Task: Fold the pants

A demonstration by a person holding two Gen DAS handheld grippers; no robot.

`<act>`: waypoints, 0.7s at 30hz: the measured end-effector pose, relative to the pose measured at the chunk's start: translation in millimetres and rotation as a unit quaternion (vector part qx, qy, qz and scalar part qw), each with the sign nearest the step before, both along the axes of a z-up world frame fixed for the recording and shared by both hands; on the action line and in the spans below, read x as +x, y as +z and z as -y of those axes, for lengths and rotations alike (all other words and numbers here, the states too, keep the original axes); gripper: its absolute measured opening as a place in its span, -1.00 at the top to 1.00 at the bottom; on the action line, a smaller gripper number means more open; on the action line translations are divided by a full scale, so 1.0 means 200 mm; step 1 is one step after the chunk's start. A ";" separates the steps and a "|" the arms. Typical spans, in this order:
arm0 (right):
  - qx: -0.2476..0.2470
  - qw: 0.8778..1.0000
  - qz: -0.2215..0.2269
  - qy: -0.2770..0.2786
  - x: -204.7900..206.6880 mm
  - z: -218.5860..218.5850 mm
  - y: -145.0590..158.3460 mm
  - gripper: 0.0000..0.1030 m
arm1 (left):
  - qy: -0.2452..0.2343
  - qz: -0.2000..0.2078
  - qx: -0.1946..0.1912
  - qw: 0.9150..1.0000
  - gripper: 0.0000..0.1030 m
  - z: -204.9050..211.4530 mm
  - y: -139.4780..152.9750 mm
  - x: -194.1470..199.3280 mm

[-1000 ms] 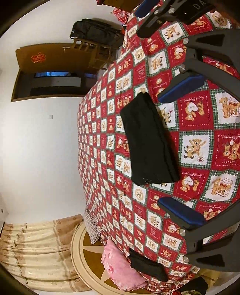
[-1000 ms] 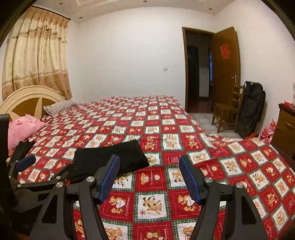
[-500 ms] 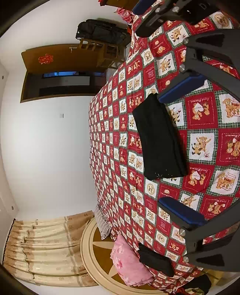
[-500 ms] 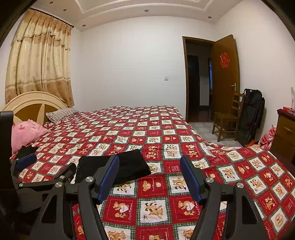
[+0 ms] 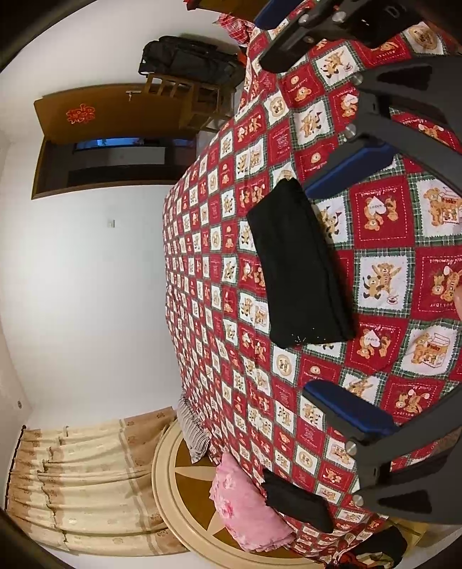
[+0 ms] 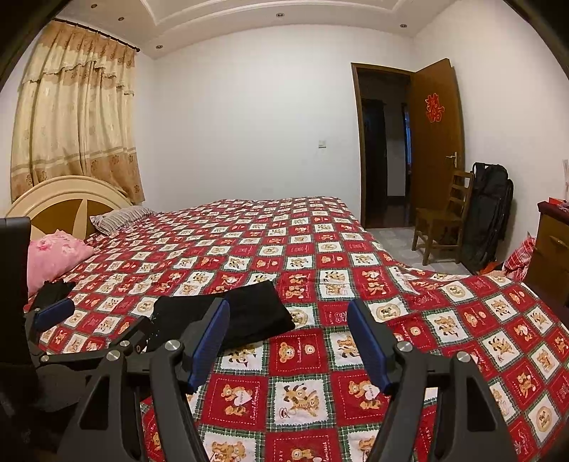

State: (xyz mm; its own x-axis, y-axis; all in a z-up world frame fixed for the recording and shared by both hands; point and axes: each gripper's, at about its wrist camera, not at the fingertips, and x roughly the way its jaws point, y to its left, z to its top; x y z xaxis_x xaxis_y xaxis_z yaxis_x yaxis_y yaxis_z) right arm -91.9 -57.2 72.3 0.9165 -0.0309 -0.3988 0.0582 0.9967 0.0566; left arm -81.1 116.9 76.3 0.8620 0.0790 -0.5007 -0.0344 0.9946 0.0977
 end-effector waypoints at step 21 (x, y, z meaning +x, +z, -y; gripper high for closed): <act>0.006 1.000 0.000 -0.006 0.00 0.02 0.00 -0.36 | 0.013 -0.015 0.011 1.000 -1.00 -0.01 -0.01 0.03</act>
